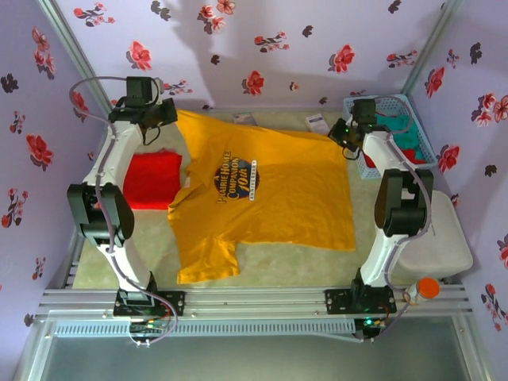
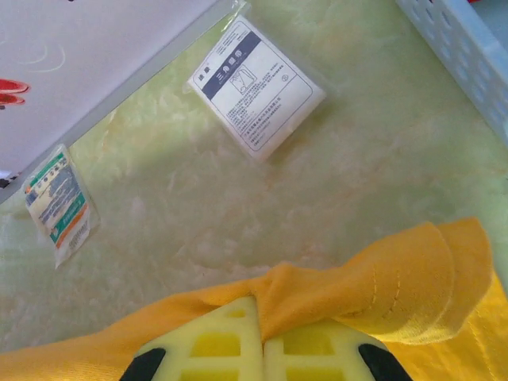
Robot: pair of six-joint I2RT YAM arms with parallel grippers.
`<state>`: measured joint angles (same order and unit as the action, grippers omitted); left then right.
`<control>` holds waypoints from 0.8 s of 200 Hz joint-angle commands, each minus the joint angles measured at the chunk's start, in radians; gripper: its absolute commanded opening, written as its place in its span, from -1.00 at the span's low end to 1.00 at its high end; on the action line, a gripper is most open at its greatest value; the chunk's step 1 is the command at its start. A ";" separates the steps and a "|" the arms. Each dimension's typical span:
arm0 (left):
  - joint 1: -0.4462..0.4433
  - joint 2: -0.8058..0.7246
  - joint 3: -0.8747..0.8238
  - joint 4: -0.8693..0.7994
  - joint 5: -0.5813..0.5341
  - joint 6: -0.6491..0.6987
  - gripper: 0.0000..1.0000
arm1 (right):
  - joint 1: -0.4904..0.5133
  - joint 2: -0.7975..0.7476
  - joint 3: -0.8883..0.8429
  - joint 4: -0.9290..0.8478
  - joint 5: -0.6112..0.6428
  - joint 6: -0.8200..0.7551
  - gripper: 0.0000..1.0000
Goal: Fold and stack the t-shirts
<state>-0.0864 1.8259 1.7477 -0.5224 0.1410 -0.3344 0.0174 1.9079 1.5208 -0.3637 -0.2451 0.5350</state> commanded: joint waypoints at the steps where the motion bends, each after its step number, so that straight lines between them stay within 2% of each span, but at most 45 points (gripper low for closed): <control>1: 0.017 -0.010 0.072 0.068 0.009 0.005 -1.00 | -0.010 0.008 0.073 0.007 -0.005 -0.005 -1.00; 65: -0.002 -0.072 0.005 0.046 0.011 0.008 -1.00 | -0.011 -0.048 0.004 -0.104 0.021 -0.061 -0.99; 109: -0.029 -0.172 -0.155 0.036 -0.014 -0.005 -1.00 | -0.011 -0.091 -0.080 -0.154 0.017 -0.096 -0.95; 160: -0.058 -0.300 -0.293 -0.053 -0.032 -0.062 -1.00 | -0.011 -0.132 -0.119 -0.248 0.073 -0.133 -0.92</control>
<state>-0.1268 1.6100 1.5021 -0.5266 0.1379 -0.3557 0.0174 1.8267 1.4124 -0.5312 -0.2230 0.4419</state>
